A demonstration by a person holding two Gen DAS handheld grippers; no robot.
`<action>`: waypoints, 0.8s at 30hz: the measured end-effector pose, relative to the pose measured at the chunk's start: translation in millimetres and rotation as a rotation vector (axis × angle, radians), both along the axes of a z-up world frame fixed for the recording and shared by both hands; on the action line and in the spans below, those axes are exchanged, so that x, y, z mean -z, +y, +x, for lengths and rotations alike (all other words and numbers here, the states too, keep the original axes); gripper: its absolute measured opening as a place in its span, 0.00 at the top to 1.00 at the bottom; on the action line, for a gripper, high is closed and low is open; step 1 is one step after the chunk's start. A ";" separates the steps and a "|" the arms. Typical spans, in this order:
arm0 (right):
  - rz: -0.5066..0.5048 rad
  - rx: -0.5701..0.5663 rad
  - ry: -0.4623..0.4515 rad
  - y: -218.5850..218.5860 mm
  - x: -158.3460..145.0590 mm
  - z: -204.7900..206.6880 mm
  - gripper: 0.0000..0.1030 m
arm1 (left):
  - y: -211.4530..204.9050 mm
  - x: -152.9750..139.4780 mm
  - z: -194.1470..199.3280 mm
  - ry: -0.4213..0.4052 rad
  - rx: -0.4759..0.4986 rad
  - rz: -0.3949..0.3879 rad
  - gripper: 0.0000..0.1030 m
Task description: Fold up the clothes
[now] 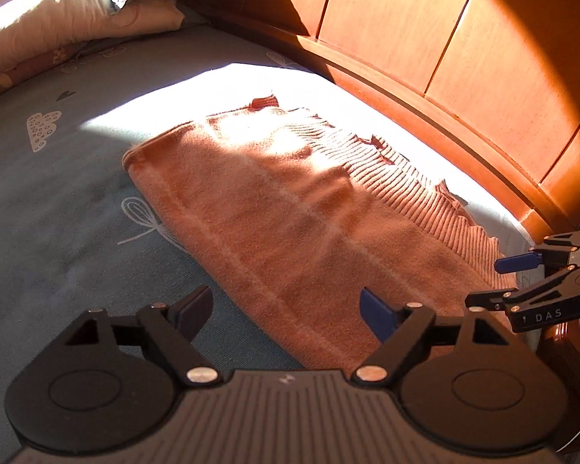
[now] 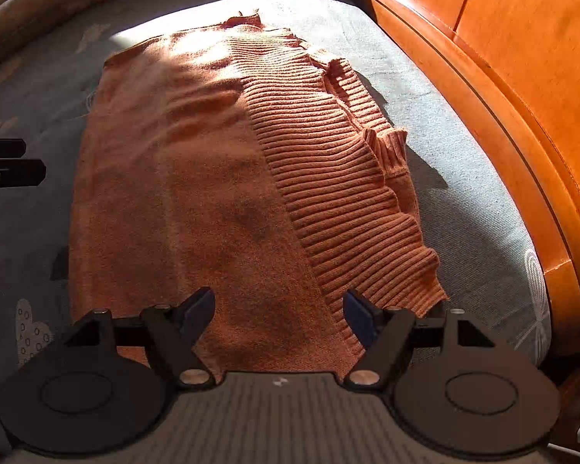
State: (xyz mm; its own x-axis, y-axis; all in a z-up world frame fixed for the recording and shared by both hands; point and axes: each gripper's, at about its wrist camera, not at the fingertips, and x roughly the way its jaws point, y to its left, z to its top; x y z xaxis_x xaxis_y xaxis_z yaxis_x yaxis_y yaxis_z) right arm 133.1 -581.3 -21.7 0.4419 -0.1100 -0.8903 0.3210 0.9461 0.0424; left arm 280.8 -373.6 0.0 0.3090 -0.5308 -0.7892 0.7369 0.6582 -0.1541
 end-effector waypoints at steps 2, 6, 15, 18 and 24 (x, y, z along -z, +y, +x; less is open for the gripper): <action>-0.033 -0.046 -0.056 11.3 -5.1 26.8 0.25 | 9.7 -5.0 -2.3 -0.010 -0.003 0.015 0.19; -0.082 -0.173 -0.128 36.9 8.5 88.0 0.25 | 31.8 -14.7 -9.6 -0.104 -0.007 0.068 0.13; -0.137 -0.160 -0.061 62.3 32.9 8.7 0.15 | 100.2 -28.9 -5.7 -0.272 -0.158 -0.034 0.11; -0.170 -0.145 0.013 77.2 36.5 -33.9 0.08 | 114.3 -32.1 2.4 -0.265 -0.188 -0.072 0.11; -0.162 -0.014 0.007 89.4 15.0 -55.8 0.09 | 123.6 -33.0 7.7 -0.283 -0.115 -0.043 0.11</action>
State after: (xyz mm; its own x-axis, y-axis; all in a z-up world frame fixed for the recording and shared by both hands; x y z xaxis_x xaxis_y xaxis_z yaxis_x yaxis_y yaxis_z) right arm 77.3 -491.9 -36.7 0.4383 -0.2464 -0.8644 0.3071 0.9449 -0.1137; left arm 288.5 -250.1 33.0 0.5735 -0.5109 -0.6404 0.6756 0.7371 0.0169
